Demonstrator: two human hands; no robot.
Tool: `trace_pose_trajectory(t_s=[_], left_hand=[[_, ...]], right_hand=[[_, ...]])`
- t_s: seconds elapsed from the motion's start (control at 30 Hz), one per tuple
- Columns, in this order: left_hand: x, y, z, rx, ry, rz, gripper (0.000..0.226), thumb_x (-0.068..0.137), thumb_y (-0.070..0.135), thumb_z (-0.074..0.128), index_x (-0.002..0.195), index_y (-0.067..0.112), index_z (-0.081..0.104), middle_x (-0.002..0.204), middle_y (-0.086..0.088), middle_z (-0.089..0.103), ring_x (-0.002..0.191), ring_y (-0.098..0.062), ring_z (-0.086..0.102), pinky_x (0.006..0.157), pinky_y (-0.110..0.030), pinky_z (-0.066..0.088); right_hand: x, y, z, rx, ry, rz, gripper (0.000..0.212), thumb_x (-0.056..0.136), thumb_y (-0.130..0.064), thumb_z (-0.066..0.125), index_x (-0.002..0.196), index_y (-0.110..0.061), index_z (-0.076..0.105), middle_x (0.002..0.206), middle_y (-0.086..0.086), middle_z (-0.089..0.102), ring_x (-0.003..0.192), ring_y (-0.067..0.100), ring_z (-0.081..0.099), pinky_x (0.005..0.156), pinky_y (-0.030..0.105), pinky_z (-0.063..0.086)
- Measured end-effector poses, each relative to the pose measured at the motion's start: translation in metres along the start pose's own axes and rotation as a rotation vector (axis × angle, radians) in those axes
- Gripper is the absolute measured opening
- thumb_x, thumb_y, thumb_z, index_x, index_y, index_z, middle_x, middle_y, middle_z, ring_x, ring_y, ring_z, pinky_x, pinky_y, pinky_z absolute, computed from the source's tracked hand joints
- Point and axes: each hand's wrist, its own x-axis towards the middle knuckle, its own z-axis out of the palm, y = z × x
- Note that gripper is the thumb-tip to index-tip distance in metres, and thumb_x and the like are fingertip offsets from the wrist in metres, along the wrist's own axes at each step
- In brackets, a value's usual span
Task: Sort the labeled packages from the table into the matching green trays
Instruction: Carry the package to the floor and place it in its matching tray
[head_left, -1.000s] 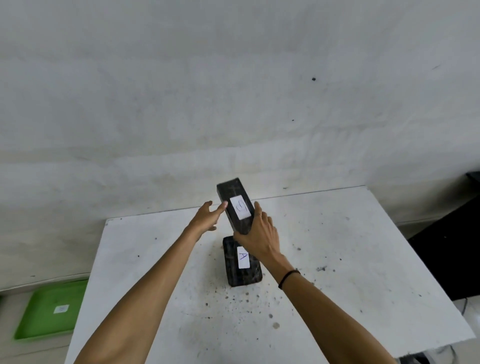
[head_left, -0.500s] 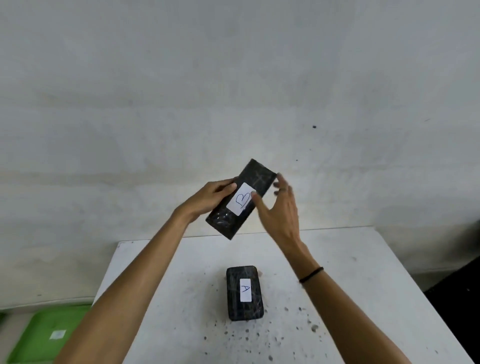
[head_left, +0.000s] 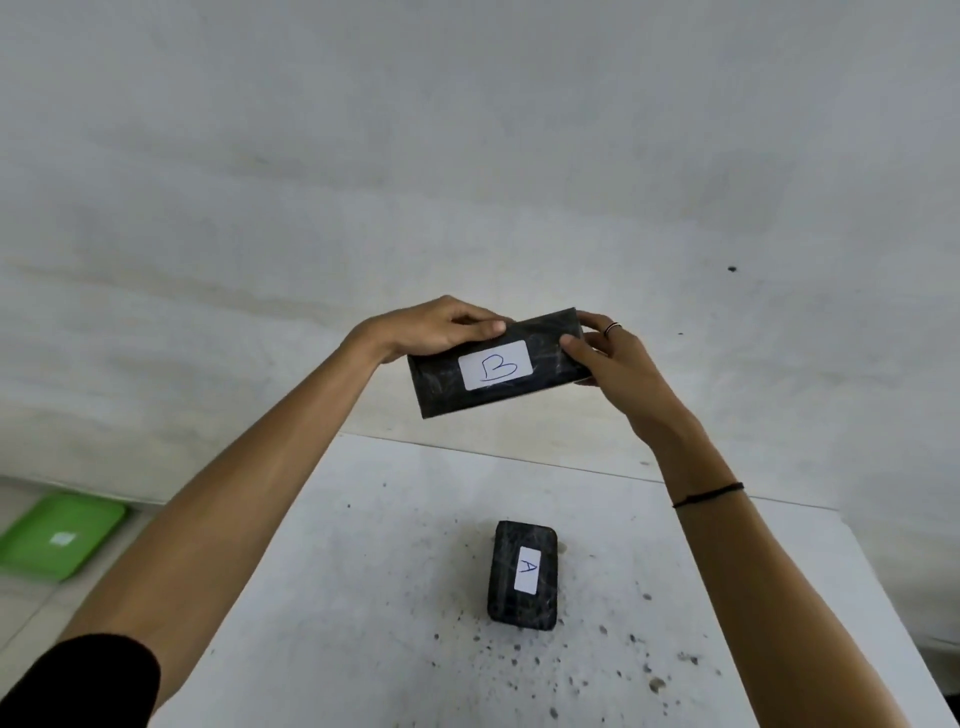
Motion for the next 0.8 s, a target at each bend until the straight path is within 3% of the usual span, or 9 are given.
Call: trace_pose_trajectory(t_s=[0.13,0.23,0.37,0.47,0.63,0.7,0.8], left_hand=[[-0.025,-0.024,-0.01,0.001,0.209,-0.109,0.053,0.08,0.078,0.049,0.107,0.039,0.072,0.109,0.014,0.073,0.105,-0.003,0.066,0.094,-0.028,0.047],[-0.06,-0.074,-0.008,-0.101,0.403,-0.174,0.048,0.081,0.074,0.053,0.104,0.037,0.072,0.111,0.015,0.072,0.109,-0.004,0.064,0.096,-0.029,0.049],[-0.109,-0.145,0.007,-0.32,0.39,-0.3,0.036,0.091,0.05,0.061,0.113,0.024,0.071,0.114,-0.002,0.073,0.098,-0.013,0.072,0.077,-0.025,0.059],[-0.15,-0.191,0.013,-0.454,0.418,-0.369,0.031,0.095,0.035,0.062,0.115,0.012,0.07,0.11,-0.01,0.072,0.092,-0.018,0.069,0.074,-0.026,0.061],[-0.238,-0.264,0.018,-0.604,0.544,-0.499,0.029,0.094,0.029,0.064,0.111,0.007,0.071,0.102,-0.011,0.072,0.083,-0.018,0.071,0.072,-0.032,0.063],[-0.276,-0.295,0.006,-0.639,0.582,-0.535,0.025,0.094,0.03,0.064,0.106,0.009,0.072,0.097,-0.009,0.074,0.075,-0.012,0.073,0.062,-0.024,0.061],[-0.326,-0.345,-0.023,-0.66,0.703,-0.563,0.027,0.092,0.034,0.065,0.106,0.011,0.071,0.095,-0.006,0.075,0.079,-0.016,0.073,0.056,-0.018,0.057]], right_hand=[[0.0,0.011,0.019,0.097,0.002,0.032,0.034,0.098,-0.028,0.063,0.131,-0.03,0.057,0.108,-0.001,0.075,0.083,0.0,0.072,0.068,0.015,0.056],[0.002,0.028,0.047,0.163,-0.025,0.112,0.026,0.098,-0.027,0.062,0.123,-0.033,0.059,0.095,-0.011,0.078,0.079,-0.001,0.071,0.075,0.025,0.055],[-0.003,0.051,0.105,0.211,-0.108,0.215,0.033,0.098,-0.026,0.062,0.131,-0.025,0.059,0.083,-0.017,0.078,0.071,-0.005,0.069,0.084,0.034,0.056],[-0.009,0.062,0.164,0.23,-0.153,0.284,0.038,0.096,-0.026,0.064,0.133,-0.02,0.06,0.078,-0.018,0.077,0.066,-0.006,0.068,0.081,0.031,0.057],[-0.027,0.07,0.286,0.248,-0.189,0.414,0.044,0.093,-0.031,0.068,0.132,-0.014,0.061,0.089,-0.008,0.075,0.077,0.002,0.069,0.071,0.026,0.055],[-0.035,0.07,0.342,0.231,-0.218,0.453,0.043,0.093,-0.031,0.068,0.131,-0.012,0.061,0.093,-0.003,0.074,0.083,0.008,0.068,0.071,0.027,0.056],[-0.046,0.067,0.427,0.217,-0.232,0.475,0.043,0.095,-0.028,0.066,0.132,-0.009,0.059,0.103,0.003,0.072,0.087,0.014,0.067,0.072,0.028,0.057]])
